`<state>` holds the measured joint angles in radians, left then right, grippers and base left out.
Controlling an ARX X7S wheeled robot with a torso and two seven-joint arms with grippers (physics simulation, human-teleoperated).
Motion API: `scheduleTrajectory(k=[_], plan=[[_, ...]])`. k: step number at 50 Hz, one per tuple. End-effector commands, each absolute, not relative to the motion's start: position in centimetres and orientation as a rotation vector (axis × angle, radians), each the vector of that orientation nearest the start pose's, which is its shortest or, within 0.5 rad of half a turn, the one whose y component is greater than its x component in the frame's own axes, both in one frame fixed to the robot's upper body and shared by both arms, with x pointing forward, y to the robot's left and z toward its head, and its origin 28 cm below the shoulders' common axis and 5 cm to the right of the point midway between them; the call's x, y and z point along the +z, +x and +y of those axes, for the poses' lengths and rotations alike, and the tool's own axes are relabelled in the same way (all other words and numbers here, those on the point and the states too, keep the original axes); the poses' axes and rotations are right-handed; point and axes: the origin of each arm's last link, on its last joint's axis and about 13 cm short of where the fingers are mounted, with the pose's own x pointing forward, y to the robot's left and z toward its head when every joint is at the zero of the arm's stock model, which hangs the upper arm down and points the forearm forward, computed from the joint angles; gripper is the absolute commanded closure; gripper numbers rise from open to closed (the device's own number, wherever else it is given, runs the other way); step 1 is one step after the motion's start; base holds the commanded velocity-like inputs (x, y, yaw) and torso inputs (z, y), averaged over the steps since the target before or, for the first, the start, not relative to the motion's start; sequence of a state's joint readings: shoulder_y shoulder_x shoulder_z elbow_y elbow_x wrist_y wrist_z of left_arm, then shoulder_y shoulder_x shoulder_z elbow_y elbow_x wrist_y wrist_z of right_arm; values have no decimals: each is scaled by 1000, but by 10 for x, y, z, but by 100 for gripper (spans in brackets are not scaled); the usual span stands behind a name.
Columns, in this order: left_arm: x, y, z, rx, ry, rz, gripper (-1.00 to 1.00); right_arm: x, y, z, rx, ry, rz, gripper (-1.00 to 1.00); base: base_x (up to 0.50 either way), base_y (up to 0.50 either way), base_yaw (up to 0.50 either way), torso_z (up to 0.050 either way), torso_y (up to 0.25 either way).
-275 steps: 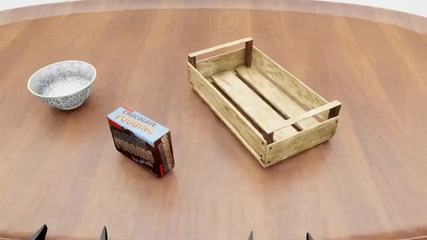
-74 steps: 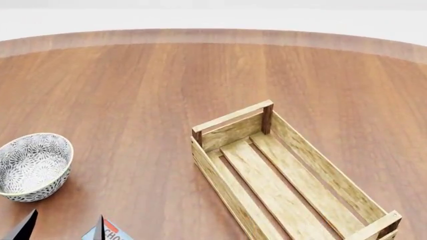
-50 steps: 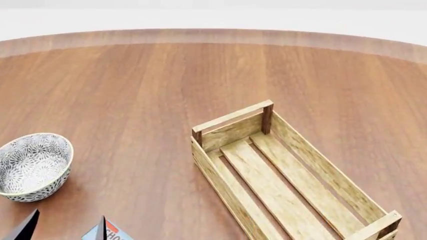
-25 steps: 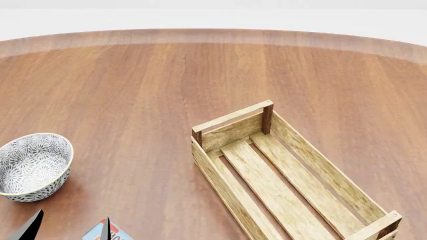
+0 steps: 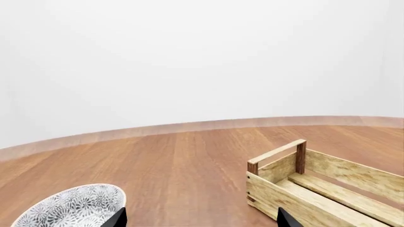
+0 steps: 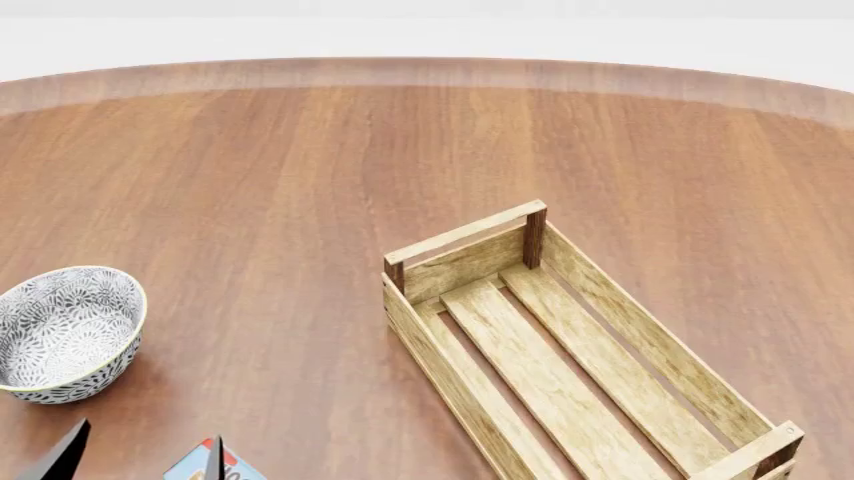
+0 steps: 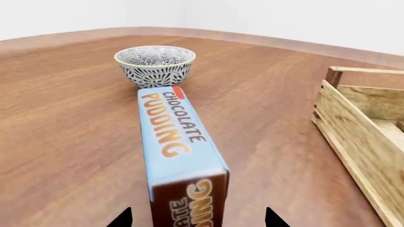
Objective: Pick up the chocolate pudding and put it in the tray.
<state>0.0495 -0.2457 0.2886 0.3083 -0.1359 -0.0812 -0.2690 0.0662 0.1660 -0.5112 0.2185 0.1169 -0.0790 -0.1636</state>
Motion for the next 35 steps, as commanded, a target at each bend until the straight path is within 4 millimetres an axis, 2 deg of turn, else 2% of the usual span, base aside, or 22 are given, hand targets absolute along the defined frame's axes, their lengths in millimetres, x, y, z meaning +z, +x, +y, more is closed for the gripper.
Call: scheduleTrajectory(k=[1, 35], plan=[[54, 191, 193, -72, 55, -125, -100, -27, 196, -45, 644, -87, 148, -100, 0, 0, 0, 0, 0], [54, 190, 192, -78, 59, -127, -100, -34, 206, -41, 638, -94, 169, -100, 0, 0, 0, 0, 0]])
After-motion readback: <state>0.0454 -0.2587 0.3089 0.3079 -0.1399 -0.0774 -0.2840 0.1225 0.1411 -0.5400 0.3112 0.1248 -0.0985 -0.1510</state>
